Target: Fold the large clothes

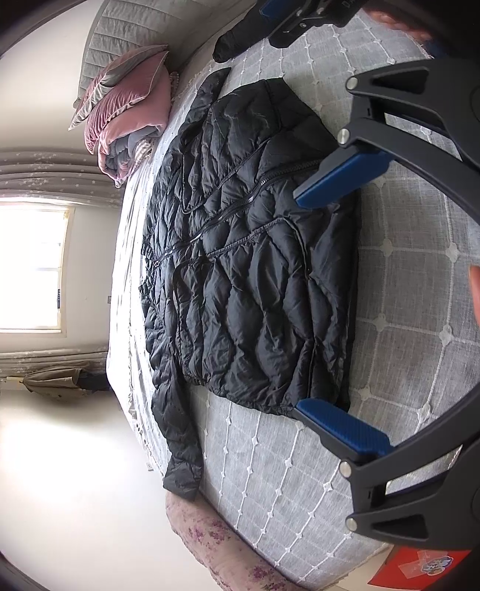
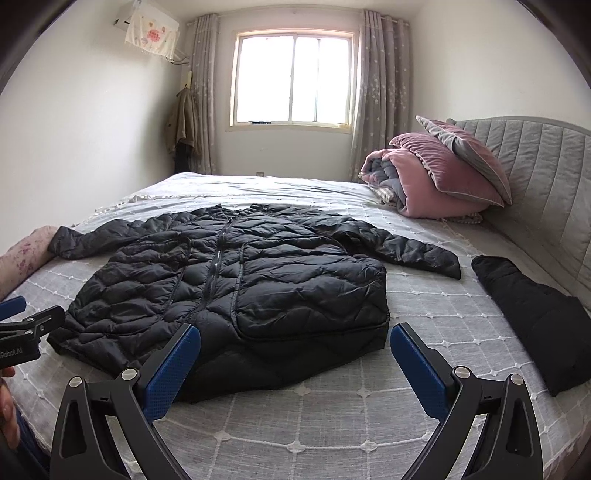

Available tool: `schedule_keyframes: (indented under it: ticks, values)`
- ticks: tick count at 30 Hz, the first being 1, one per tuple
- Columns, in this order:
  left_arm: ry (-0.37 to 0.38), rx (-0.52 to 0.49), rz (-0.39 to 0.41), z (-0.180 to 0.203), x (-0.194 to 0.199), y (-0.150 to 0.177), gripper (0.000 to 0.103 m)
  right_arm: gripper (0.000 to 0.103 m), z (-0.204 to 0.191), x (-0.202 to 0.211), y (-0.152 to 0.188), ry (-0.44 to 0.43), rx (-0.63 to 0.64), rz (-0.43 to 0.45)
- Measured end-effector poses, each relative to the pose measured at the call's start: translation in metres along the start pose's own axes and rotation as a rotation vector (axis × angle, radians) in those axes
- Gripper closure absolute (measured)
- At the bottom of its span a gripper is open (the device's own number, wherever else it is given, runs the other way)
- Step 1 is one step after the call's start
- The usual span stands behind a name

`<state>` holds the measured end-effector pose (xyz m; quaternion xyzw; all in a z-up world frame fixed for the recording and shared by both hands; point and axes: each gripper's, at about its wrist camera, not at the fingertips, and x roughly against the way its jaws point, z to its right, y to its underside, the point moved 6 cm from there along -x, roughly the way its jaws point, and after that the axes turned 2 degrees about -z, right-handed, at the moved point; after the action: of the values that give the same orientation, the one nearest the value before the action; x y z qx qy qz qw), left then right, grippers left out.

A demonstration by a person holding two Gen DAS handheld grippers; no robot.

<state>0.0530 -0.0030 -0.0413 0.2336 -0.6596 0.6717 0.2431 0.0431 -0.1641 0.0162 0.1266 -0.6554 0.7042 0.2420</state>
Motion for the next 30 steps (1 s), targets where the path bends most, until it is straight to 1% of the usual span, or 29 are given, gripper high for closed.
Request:
schedule_keyframes:
  ticks: [3,4,6,7,10,11,16,17,22,23,26,28,30]
  values:
    - [-0.005,-0.007,0.015,0.001,0.0,0.0,0.0,0.0,-0.002,-0.001,0.002,-0.014,0.002,-0.044]
    - [-0.002,-0.004,0.017,0.001,-0.001,-0.001,0.0,0.0,-0.003,0.0,0.001,-0.009,0.011,-0.042]
    - [0.013,0.015,0.048,0.002,0.0,-0.002,0.0,0.0,-0.003,0.001,0.0,0.0,0.016,-0.039]
    - [0.018,0.019,0.048,0.003,0.0,-0.001,0.0,0.0,-0.003,0.001,0.0,0.008,0.028,-0.046]
    - [0.017,0.015,0.031,0.003,-0.001,0.0,0.0,0.0,-0.004,-0.002,0.001,0.016,0.037,-0.069]
    - [-0.002,-0.006,0.0,0.002,-0.002,0.002,0.0,0.0,-0.004,-0.002,0.002,0.015,0.038,-0.079]
    - [0.001,0.001,-0.003,0.002,-0.004,0.003,0.0,0.0,-0.002,-0.007,0.002,0.015,0.019,-0.081]
    - [0.009,0.008,-0.014,0.001,-0.005,0.004,0.0,0.0,-0.002,-0.007,0.002,0.012,0.013,-0.078]
    - [-0.002,0.012,-0.025,-0.002,-0.006,0.006,0.0,0.0,-0.004,-0.011,0.004,0.02,0.014,-0.078]
    - [-0.003,0.013,-0.033,-0.004,-0.008,0.007,0.0,0.0,-0.004,-0.012,0.005,0.022,0.014,-0.075]
    - [0.02,0.044,-0.108,-0.013,-0.017,0.009,0.0,0.0,0.0,-0.017,0.007,0.023,0.006,-0.077]
    - [0.026,0.094,-0.182,-0.028,-0.028,0.014,0.0,0.0,0.01,-0.029,0.014,-0.005,-0.039,-0.135]
    - [0.025,0.154,-0.218,-0.049,-0.036,0.017,0.0,0.0,0.023,-0.042,0.023,-0.047,-0.112,-0.204]
